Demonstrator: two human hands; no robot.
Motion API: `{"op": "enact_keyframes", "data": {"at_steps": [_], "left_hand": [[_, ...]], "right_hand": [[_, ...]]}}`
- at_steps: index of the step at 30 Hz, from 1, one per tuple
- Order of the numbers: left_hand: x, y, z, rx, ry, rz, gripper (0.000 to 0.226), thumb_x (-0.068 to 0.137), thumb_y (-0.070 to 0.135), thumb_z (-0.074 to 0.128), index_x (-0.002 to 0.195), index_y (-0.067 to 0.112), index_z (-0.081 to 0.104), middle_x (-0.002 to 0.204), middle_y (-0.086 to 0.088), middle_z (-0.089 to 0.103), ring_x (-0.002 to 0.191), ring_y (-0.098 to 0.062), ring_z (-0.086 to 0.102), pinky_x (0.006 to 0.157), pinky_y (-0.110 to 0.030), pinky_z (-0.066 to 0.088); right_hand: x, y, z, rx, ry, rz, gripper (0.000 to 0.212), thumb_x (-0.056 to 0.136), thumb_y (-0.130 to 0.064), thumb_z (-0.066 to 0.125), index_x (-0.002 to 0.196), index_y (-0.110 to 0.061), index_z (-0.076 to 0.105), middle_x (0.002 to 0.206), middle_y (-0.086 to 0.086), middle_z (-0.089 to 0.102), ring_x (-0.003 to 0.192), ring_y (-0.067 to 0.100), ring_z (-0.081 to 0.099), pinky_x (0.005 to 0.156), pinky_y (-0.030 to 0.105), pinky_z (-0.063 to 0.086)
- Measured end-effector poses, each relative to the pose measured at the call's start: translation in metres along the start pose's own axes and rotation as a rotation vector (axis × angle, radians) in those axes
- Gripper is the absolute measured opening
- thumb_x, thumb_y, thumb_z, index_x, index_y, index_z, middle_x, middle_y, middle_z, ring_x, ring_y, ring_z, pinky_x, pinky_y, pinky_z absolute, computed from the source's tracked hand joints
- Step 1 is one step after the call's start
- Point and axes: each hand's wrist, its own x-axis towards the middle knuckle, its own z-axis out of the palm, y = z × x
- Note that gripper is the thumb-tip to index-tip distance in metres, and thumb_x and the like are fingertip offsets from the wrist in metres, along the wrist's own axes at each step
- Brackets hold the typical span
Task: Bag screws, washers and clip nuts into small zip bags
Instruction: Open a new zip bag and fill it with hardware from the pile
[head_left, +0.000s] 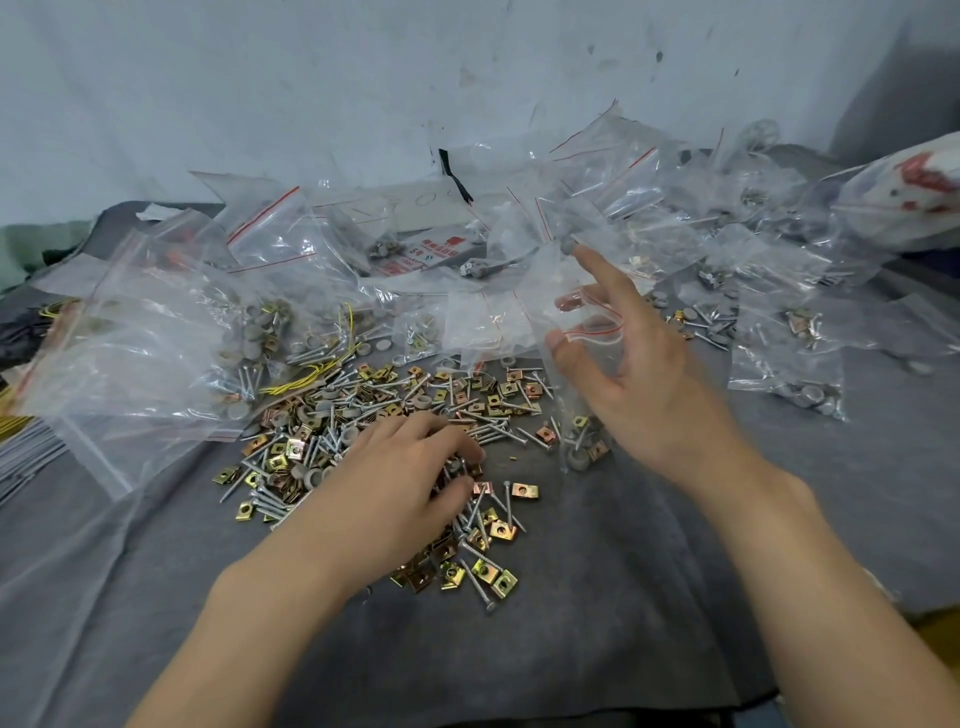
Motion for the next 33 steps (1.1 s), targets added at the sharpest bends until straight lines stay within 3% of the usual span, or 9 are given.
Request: {"op": "enact_keyframes", "data": {"at_steps": [6,11,14,22,26,33], "left_hand": [[0.002,0.013,0.003,0.153,0.067,-0.06,0.025,0.1,0.048,0.036,0.122,0.04,0.046,0.131,0.015,0.046,0.122,-0.015,0.044,0.107,-0.033,0.033],[0.002,0.022,0.005,0.34,0.081,-0.102,0.033,0.101,0.05,0.031,0.125,0.033,0.046,0.134,0.008,0.046,0.123,-0.019,0.045,0.102,-0.037,0.04],[0.003,0.022,0.006,0.325,0.08,-0.094,0.033,0.102,0.048,0.031,0.128,0.034,0.048,0.142,0.009,0.041,0.128,-0.019,0.042,0.105,-0.037,0.038],[0.01,0.013,0.005,0.161,0.072,-0.015,0.024,0.103,0.043,0.037,0.12,0.038,0.052,0.132,0.017,0.047,0.123,-0.011,0.043,0.106,-0.03,0.03],[0.007,0.008,0.001,0.066,0.022,-0.008,0.026,0.101,0.04,0.044,0.125,0.042,0.054,0.14,0.02,0.043,0.132,-0.01,0.038,0.11,-0.031,0.028],[0.01,0.012,0.001,0.065,0.025,-0.018,0.023,0.101,0.042,0.045,0.121,0.039,0.055,0.135,0.017,0.045,0.127,-0.011,0.04,0.108,-0.032,0.028]], "right_hand": [[0.0,-0.001,0.0,-0.037,-0.007,-0.008,0.07,0.094,-0.064,0.047,0.155,-0.046,0.019,0.141,-0.014,0.056,0.134,-0.007,0.037,0.096,0.009,0.024],[0.0,-0.001,0.0,-0.014,-0.011,-0.017,0.071,0.091,-0.066,0.046,0.155,-0.044,0.022,0.141,-0.015,0.055,0.129,-0.007,0.045,0.096,0.006,0.026],[0.0,-0.001,-0.001,-0.016,-0.016,-0.02,0.07,0.093,-0.064,0.046,0.155,-0.043,0.022,0.141,-0.015,0.055,0.13,-0.007,0.044,0.098,0.01,0.029],[-0.001,0.0,-0.002,-0.007,-0.009,-0.013,0.07,0.093,-0.064,0.048,0.155,-0.045,0.022,0.138,-0.014,0.056,0.127,0.0,0.051,0.103,0.025,0.038],[-0.001,0.002,-0.002,-0.019,-0.007,-0.019,0.069,0.094,-0.064,0.047,0.155,-0.046,0.021,0.139,-0.014,0.056,0.127,0.0,0.051,0.1,0.022,0.036],[0.0,0.003,0.002,-0.028,0.005,-0.033,0.069,0.094,-0.063,0.047,0.155,-0.044,0.022,0.141,-0.013,0.056,0.133,-0.007,0.042,0.102,0.016,0.031]]}}
